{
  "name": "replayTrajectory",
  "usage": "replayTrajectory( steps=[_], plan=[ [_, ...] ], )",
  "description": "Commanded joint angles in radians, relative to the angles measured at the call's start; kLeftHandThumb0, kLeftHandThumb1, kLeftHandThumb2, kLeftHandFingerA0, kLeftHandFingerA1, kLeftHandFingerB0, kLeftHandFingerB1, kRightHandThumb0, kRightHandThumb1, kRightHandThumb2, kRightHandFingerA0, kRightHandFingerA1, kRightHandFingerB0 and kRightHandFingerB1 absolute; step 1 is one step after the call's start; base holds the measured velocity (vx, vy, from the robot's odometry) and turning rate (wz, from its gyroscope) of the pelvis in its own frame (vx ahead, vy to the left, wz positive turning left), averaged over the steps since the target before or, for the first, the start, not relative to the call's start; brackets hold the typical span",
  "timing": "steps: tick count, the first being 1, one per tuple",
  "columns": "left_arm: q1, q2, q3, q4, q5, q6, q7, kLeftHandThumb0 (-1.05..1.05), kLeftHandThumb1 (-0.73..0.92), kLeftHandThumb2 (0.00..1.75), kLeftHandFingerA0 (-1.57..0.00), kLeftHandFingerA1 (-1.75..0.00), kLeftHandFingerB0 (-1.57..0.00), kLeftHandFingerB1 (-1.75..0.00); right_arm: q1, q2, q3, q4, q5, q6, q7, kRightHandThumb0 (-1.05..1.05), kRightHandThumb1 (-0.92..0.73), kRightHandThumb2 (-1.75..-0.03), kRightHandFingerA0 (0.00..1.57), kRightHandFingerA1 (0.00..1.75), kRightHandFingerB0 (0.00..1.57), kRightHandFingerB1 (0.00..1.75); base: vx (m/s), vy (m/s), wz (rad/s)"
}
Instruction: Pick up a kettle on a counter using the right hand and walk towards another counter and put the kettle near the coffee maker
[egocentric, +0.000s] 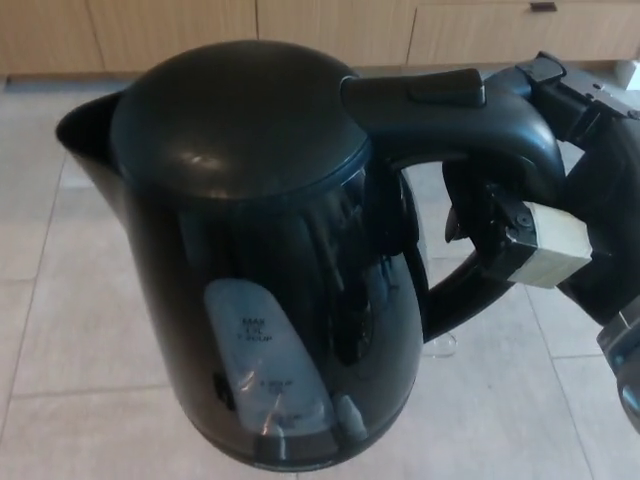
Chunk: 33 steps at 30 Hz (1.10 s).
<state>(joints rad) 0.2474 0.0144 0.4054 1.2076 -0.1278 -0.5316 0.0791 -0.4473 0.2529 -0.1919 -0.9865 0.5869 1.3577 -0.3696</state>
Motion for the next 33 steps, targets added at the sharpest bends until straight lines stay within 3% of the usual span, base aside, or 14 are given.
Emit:
replayTrajectory(
  steps=[1, 8, 9, 30, 31, 33],
  plan=[
    [0.010, 0.014, 0.007, 0.016, -0.016, -0.057, -0.010, -0.08, 0.46, 1.14, -1.57, -1.46, -1.38, -1.35, -0.126, 0.235, -0.049, -0.015, 0.110, -0.197, -0.054, -0.22, -0.50, -1.31, 1.00, 1.75, 0.84, 1.53, 0.27, -0.029, -0.04],
    [0.012, 0.015, 0.002, 0.023, -0.009, -0.063, -0.010, -0.06, 0.45, 1.16, -1.57, -1.45, -1.38, -1.35, -0.130, 0.224, -0.041, -0.014, 0.127, -0.206, -0.082, -0.21, -0.50, -1.31, 1.00, 1.75, 0.83, 1.54, 0.25, -0.092, -0.02],
    [0.010, 0.017, 0.002, 0.025, -0.009, -0.060, -0.010, -0.06, 0.43, 1.19, -1.57, -1.48, -1.34, -1.42, -0.131, 0.222, -0.039, -0.014, 0.127, -0.205, -0.086, -0.21, -0.49, -1.32, 1.00, 1.75, 0.84, 1.54, 0.18, -0.072, -0.14],
    [0.031, 0.015, -0.003, 0.008, -0.005, -0.054, 0.001, -0.07, 0.45, 1.15, -1.57, -1.45, -1.36, -1.35, -0.086, 0.192, -0.019, -0.017, 0.188, -0.245, -0.125, -0.23, -0.52, -1.30, 1.00, 1.75, 0.81, 1.56, 0.12, 0.036, -0.06],
    [0.034, 0.013, -0.007, -0.001, 0.000, -0.058, 0.008, -0.08, 0.43, 1.18, -1.57, -1.49, -1.29, -1.45, -0.081, 0.192, -0.021, -0.017, 0.195, -0.247, -0.128, -0.22, -0.53, -1.29, 1.00, 1.75, 0.80, 1.56, 0.10, -0.049, 0.00],
    [0.040, 0.012, -0.017, -0.013, 0.013, -0.065, 0.025, -0.08, 0.45, 1.17, -1.57, -1.49, -1.29, -1.46, -0.075, 0.190, -0.022, -0.018, 0.206, -0.256, -0.131, -0.22, -0.53, -1.29, 1.00, 1.75, 0.79, 1.56, 0.11, -0.077, 0.02]
  ],
)
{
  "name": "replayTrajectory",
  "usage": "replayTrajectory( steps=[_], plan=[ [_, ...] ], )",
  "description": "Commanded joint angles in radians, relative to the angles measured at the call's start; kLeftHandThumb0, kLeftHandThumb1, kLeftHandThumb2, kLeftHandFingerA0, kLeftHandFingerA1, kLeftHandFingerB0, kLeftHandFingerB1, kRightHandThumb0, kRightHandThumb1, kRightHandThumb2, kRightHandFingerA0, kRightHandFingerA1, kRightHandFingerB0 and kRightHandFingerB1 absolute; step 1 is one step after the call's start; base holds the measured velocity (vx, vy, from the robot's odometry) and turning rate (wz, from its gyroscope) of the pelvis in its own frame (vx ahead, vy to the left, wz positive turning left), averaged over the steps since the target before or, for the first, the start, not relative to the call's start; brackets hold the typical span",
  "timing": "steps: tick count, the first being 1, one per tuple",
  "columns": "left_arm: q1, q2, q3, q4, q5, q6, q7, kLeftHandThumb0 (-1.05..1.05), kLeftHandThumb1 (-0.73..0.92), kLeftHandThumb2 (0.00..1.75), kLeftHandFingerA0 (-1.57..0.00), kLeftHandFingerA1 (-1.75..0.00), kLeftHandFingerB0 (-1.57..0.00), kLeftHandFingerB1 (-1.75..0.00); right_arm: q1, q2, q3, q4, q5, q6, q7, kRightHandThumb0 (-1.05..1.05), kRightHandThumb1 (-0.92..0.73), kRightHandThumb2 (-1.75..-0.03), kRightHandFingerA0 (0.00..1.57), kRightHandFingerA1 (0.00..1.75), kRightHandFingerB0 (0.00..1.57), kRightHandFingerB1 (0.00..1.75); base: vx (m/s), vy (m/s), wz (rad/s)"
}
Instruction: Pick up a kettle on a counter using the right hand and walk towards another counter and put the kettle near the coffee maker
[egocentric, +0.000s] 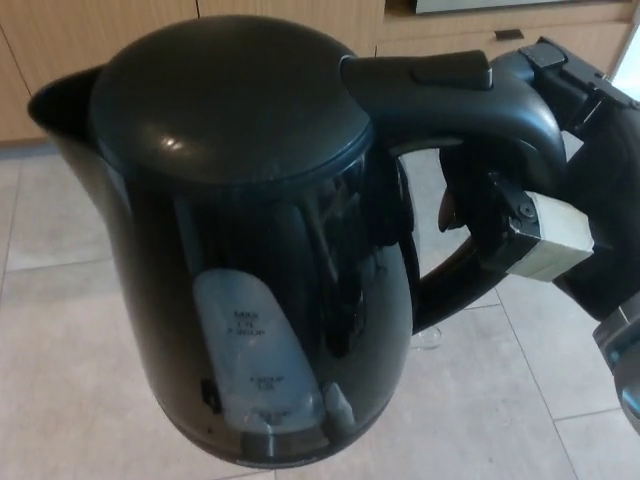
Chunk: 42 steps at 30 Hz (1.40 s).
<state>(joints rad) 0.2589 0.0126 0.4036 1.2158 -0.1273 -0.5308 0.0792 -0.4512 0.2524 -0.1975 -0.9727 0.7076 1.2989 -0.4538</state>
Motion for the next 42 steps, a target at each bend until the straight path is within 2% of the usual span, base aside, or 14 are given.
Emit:
replayTrajectory(
  steps=[1, 2, 4, 5, 7, 8, 11, 16, 17, 27, 30, 38, 39, 42],
  plan=[
    [0.028, 0.015, -0.018, -0.022, 0.014, -0.066, 0.027, -0.08, 0.45, 1.17, -1.57, -1.49, -1.29, -1.46, -0.070, 0.189, -0.016, -0.032, 0.088, -0.201, -0.049, -0.22, -0.53, -1.29, 1.00, 1.75, 0.79, 1.56, 0.09, -0.124, 0.06],
    [0.026, 0.016, -0.017, -0.019, 0.012, -0.064, 0.026, -0.08, 0.48, 1.17, -1.57, -1.45, -1.35, -1.35, -0.066, 0.179, -0.012, -0.030, 0.091, -0.214, -0.039, -0.22, -0.53, -1.28, 0.99, 1.75, 0.78, 1.56, 0.10, -0.149, 0.06],
    [0.025, 0.015, -0.014, -0.019, 0.005, -0.063, 0.020, -0.09, 0.44, 1.17, -1.57, -1.49, -1.29, -1.45, -0.069, 0.176, -0.014, -0.027, 0.099, -0.218, -0.043, -0.23, -0.54, -1.28, 0.99, 1.75, 0.78, 1.56, 0.07, -0.169, 0.01],
    [0.023, 0.014, -0.010, -0.018, -0.002, -0.063, 0.013, -0.08, 0.46, 1.16, -1.57, -1.46, -1.36, -1.36, -0.072, 0.179, -0.018, -0.026, 0.104, -0.216, -0.053, -0.25, -0.54, -1.26, 0.99, 1.75, 0.79, 1.55, 0.05, -0.153, -0.02],
    [0.019, 0.015, -0.006, -0.014, -0.008, -0.062, 0.007, -0.08, 0.46, 1.17, -1.57, -1.46, -1.35, -1.37, -0.077, 0.184, -0.023, -0.023, 0.114, -0.213, -0.069, -0.24, -0.53, -1.27, 0.99, 1.75, 0.80, 1.54, 0.04, -0.120, -0.12],
    [0.017, 0.016, -0.006, -0.012, -0.008, -0.060, 0.006, -0.08, 0.44, 1.20, -1.56, -1.49, -1.31, -1.47, -0.078, 0.180, -0.023, -0.022, 0.118, -0.216, -0.073, -0.24, -0.53, -1.27, 0.99, 1.75, 0.79, 1.54, 0.00, 0.000, 0.00],
    [0.013, 0.019, -0.007, -0.004, -0.007, -0.058, 0.005, -0.07, 0.42, 1.23, -1.56, -1.49, -1.32, -1.48, -0.076, 0.168, -0.019, -0.017, 0.129, -0.227, -0.076, -0.23, -0.54, -1.28, 0.99, 1.75, 0.80, 1.54, 0.00, 0.000, 0.00],
    [0.008, 0.023, -0.012, 0.003, 0.002, -0.069, 0.010, -0.08, 0.44, 1.15, -1.57, -1.49, -1.31, -1.43, -0.083, 0.164, -0.010, -0.008, 0.143, -0.243, -0.090, -0.23, -0.54, -1.27, 0.98, 1.75, 0.79, 1.54, 0.07, 0.136, -0.05],
    [0.005, 0.023, -0.008, 0.003, -0.003, -0.067, 0.008, -0.07, 0.45, 1.14, -1.57, -1.45, -1.37, -1.35, -0.084, 0.162, -0.008, -0.008, 0.144, -0.244, -0.095, -0.23, -0.54, -1.27, 0.98, 1.75, 0.80, 1.53, 0.10, 0.372, 0.29],
    [0.001, 0.017, -0.009, -0.010, -0.005, -0.069, 0.009, -0.08, 0.44, 1.20, -1.57, -1.49, -1.31, -1.43, -0.094, 0.123, 0.005, 0.014, 0.173, -0.276, -0.120, -0.24, -0.55, -1.27, 0.98, 1.75, 0.79, 1.55, 0.19, 0.122, 0.00],
    [-0.004, 0.021, -0.008, -0.002, -0.005, -0.060, 0.010, -0.09, 0.45, 1.17, -1.57, -1.48, -1.34, -1.38, -0.100, 0.123, 0.008, 0.020, 0.182, -0.284, -0.135, -0.24, -0.53, -1.29, 0.98, 1.75, 0.79, 1.55, 0.31, -0.063, 0.14],
    [-0.003, 0.019, -0.004, -0.005, -0.010, -0.069, 0.004, -0.08, 0.41, 1.20, -1.57, -1.49, -1.32, -1.44, -0.101, 0.103, 0.017, 0.026, 0.201, -0.303, -0.155, -0.25, -0.53, -1.28, 0.98, 1.75, 0.80, 1.54, 0.34, -0.129, 0.05],
    [-0.005, 0.019, -0.002, -0.002, -0.011, -0.067, 0.002, -0.05, 0.42, 1.19, -1.57, -1.48, -1.34, -1.37, -0.099, 0.100, 0.018, 0.027, 0.203, -0.307, -0.155, -0.25, -0.54, -1.26, 0.97, 1.75, 0.79, 1.55, 0.24, -0.055, -0.09],
    [-0.006, 0.020, -0.001, 0.002, -0.011, -0.060, 0.001, -0.05, 0.41, 1.23, -1.57, -1.48, -1.33, -1.43, -0.093, 0.090, 0.023, 0.028, 0.211, -0.317, -0.156, -0.24, -0.55, -1.26, 0.97, 1.75, 0.78, 1.55, 0.32, 0.024, -0.12]
  ],
)
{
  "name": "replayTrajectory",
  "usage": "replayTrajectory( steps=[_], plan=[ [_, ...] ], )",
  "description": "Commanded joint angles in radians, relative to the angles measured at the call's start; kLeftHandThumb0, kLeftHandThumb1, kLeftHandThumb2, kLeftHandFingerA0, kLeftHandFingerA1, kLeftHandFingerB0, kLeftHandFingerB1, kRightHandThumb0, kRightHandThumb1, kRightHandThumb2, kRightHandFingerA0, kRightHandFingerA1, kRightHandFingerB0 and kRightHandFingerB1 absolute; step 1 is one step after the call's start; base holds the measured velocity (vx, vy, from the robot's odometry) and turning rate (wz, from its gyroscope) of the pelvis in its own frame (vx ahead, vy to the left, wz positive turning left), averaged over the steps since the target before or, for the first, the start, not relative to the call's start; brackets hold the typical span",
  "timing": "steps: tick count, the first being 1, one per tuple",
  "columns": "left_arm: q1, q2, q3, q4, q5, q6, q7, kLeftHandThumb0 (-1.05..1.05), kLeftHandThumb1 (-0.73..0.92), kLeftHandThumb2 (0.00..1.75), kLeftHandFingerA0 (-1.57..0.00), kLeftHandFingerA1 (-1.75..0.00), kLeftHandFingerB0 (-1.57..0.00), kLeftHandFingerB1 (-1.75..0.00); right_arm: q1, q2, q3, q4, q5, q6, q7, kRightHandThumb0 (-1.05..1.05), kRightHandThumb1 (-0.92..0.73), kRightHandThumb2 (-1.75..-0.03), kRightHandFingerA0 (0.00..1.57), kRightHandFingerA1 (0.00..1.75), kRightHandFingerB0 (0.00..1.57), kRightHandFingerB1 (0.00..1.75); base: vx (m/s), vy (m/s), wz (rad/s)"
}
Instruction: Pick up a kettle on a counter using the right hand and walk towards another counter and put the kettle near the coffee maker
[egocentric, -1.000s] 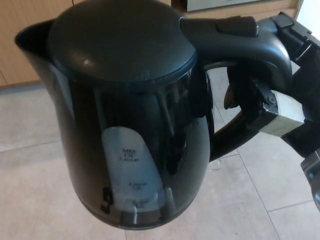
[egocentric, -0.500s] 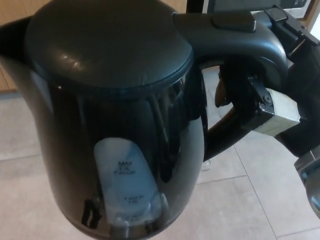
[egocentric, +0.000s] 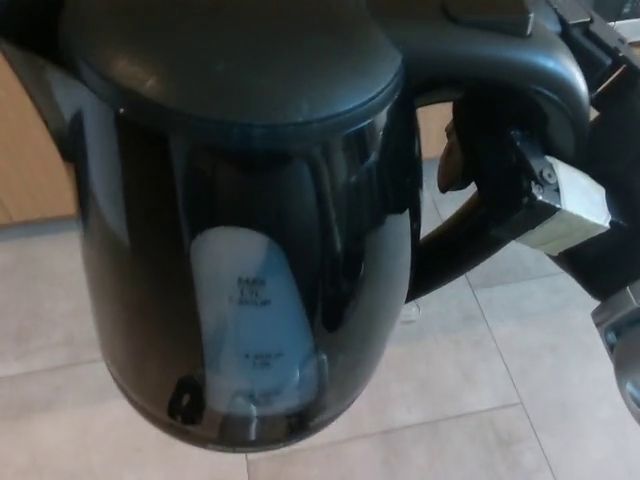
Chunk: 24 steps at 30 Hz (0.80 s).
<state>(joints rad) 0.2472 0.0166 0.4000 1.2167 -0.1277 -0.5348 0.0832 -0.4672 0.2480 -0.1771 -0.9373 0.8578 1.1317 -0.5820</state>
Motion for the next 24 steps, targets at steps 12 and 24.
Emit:
replayTrajectory(
  steps=[12, 24],
  plan=[
    [0.005, 0.017, -0.002, -0.015, -0.009, -0.061, 0.004, -0.08, 0.40, 1.22, -1.56, -1.50, -1.31, -1.45, -0.065, 0.058, 0.011, 0.002, 0.088, -0.181, -0.049, -0.24, -0.54, -1.25, 0.97, 1.75, 0.79, 1.54, 0.41, 0.203, -0.06],
    [0.000, 0.019, -0.006, -0.007, -0.006, -0.058, 0.010, -0.09, 0.44, 1.21, -1.57, -1.51, -1.33, -1.40, -0.055, 0.027, 0.016, 0.015, 0.109, -0.210, -0.045, -0.23, -0.56, -1.25, 0.97, 1.75, 0.78, 1.56, 0.47, -0.076, 0.17]
  ],
)
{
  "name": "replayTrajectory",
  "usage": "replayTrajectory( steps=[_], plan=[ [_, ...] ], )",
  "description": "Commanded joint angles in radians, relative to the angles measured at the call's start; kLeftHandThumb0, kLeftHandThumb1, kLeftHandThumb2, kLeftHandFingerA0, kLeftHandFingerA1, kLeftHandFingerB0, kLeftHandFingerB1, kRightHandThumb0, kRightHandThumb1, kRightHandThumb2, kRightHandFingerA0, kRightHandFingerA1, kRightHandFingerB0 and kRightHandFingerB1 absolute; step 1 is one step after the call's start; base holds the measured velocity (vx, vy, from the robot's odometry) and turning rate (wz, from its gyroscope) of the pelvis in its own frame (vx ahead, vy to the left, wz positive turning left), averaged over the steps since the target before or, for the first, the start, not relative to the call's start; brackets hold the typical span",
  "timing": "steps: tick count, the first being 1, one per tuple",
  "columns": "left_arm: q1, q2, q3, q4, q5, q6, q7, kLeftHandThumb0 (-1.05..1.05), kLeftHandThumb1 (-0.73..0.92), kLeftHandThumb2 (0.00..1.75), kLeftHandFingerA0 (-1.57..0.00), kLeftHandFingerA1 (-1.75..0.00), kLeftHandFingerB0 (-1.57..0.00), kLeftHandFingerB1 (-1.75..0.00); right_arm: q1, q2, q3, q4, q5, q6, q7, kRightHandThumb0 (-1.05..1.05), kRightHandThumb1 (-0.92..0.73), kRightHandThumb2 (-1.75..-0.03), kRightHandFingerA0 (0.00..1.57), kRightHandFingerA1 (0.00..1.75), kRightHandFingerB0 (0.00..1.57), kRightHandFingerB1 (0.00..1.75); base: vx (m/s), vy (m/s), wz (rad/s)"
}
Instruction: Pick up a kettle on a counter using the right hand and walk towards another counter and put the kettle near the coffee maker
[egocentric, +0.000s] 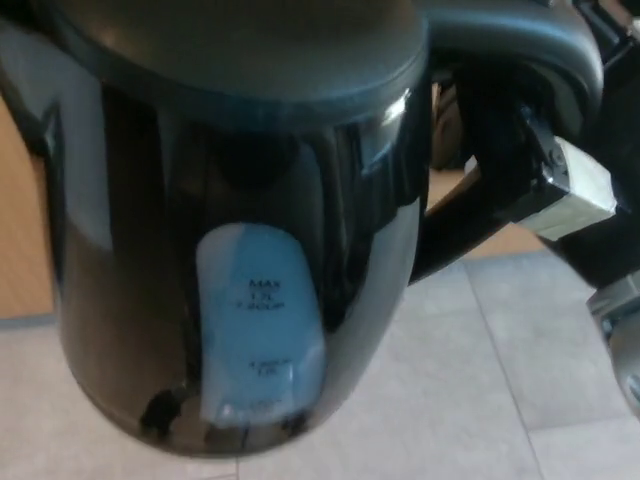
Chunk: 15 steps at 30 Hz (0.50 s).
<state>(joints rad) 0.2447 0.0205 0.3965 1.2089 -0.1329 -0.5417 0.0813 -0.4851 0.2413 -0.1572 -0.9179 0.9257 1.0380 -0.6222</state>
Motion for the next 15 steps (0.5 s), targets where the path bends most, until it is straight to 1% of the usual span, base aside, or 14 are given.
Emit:
replayTrajectory(
  steps=[1, 2, 4, 5, 6, 7, 8, 9, 10, 11, 12, 13, 15],
  plan=[
    [0.001, 0.017, -0.003, 0.001, -0.001, -0.050, 0.012, -0.09, 0.44, 1.21, -1.57, -1.51, -1.33, -1.40, -0.037, 0.032, -0.004, -0.002, 0.044, -0.119, -0.004, -0.23, -0.56, -1.25, 0.97, 1.75, 0.78, 1.56, 0.48, -0.037, -0.14],
    [-0.002, 0.018, 0.000, 0.005, -0.006, -0.048, 0.009, -0.08, 0.41, 1.22, -1.57, -1.50, -1.36, -1.40, -0.037, 0.033, -0.004, -0.001, 0.046, -0.121, -0.007, -0.24, -0.56, -1.23, 0.97, 1.75, 0.78, 1.56, 0.47, -0.019, -0.11],
    [-0.004, 0.018, 0.001, 0.008, -0.008, -0.048, 0.007, -0.08, 0.41, 1.22, -1.57, -1.50, -1.36, -1.40, -0.037, 0.032, -0.003, 0.000, 0.048, -0.125, -0.010, -0.24, -0.56, -1.23, 0.97, 1.75, 0.78, 1.56, 0.37, -0.031, -0.19],
    [-0.005, 0.019, 0.003, 0.010, -0.011, -0.047, 0.003, -0.09, 0.44, 1.18, -1.57, -1.50, -1.35, -1.39, -0.040, 0.030, -0.001, 0.000, 0.047, -0.124, -0.014, -0.24, -0.56, -1.23, 0.97, 1.75, 0.77, 1.56, 0.34, 0.028, -0.19],
    [-0.006, 0.020, 0.006, 0.012, -0.014, -0.045, -0.002, -0.09, 0.44, 1.18, -1.57, -1.50, -1.35, -1.39, -0.043, 0.027, 0.001, 0.000, 0.044, -0.122, -0.019, -0.24, -0.56, -1.23, 0.97, 1.75, 0.77, 1.56, 0.37, 0.039, -0.18],
    [-0.004, 0.018, 0.007, 0.011, -0.017, -0.047, -0.006, -0.10, 0.43, 1.20, -1.57, -1.50, -1.36, -1.39, -0.045, 0.025, 0.001, 0.000, 0.045, -0.118, -0.023, -0.25, -0.54, -1.25, 0.98, 1.75, 0.79, 1.56, 0.39, 0.080, -0.14],
    [0.000, 0.015, 0.006, 0.007, -0.016, -0.054, -0.006, -0.10, 0.41, 1.26, -1.57, -1.51, -1.35, -1.42, -0.048, 0.019, 0.002, 0.002, 0.047, -0.114, -0.029, -0.26, -0.55, -1.24, 0.97, 1.75, 0.77, 1.57, 0.37, 0.110, -0.13],
    [0.001, 0.014, 0.004, 0.005, -0.011, -0.058, -0.001, -0.10, 0.41, 1.26, -1.57, -1.51, -1.35, -1.42, -0.049, 0.017, 0.003, 0.003, 0.047, -0.115, -0.029, -0.26, -0.55, -1.24, 0.97, 1.75, 0.77, 1.57, 0.38, 0.138, -0.12],
    [0.005, 0.011, 0.003, -0.003, -0.011, -0.059, 0.001, -0.10, 0.43, 1.19, -1.57, -1.51, -1.33, -1.41, -0.050, 0.013, 0.004, 0.003, 0.043, -0.114, -0.028, -0.26, -0.54, -1.24, 0.98, 1.75, 0.77, 1.57, 0.38, 0.157, -0.10],
    [0.006, 0.009, 0.003, -0.006, -0.012, -0.057, 0.003, -0.09, 0.43, 1.18, -1.56, -1.51, -1.31, -1.46, -0.051, 0.010, 0.004, 0.004, 0.043, -0.115, -0.029, -0.26, -0.55, -1.24, 0.98, 1.75, 0.77, 1.57, 0.39, 0.196, -0.09],
    [0.006, 0.009, 0.003, -0.007, -0.011, -0.055, 0.004, -0.09, 0.43, 1.18, -1.56, -1.51, -1.31, -1.46, -0.051, 0.010, 0.004, 0.005, 0.045, -0.117, -0.029, -0.26, -0.55, -1.24, 0.98, 1.75, 0.77, 1.57, 0.42, 0.288, 0.24],
    [0.006, 0.008, 0.003, -0.009, -0.012, -0.053, 0.003, -0.09, 0.43, 1.20, -1.56, -1.50, -1.32, -1.46, -0.052, 0.009, 0.004, 0.006, 0.045, -0.119, -0.031, -0.25, -0.55, -1.25, 0.98, 1.75, 0.77, 1.57, 0.40, 0.310, -0.54],
    [0.004, 0.009, 0.005, -0.006, -0.014, -0.053, -0.002, -0.07, 0.41, 1.23, -1.57, -1.48, -1.34, -1.43, -0.054, 0.007, 0.004, 0.008, 0.049, -0.124, -0.033, -0.24, -0.56, -1.24, 0.98, 1.75, 0.76, 1.58, 0.40, 0.301, -0.02]
  ],
)
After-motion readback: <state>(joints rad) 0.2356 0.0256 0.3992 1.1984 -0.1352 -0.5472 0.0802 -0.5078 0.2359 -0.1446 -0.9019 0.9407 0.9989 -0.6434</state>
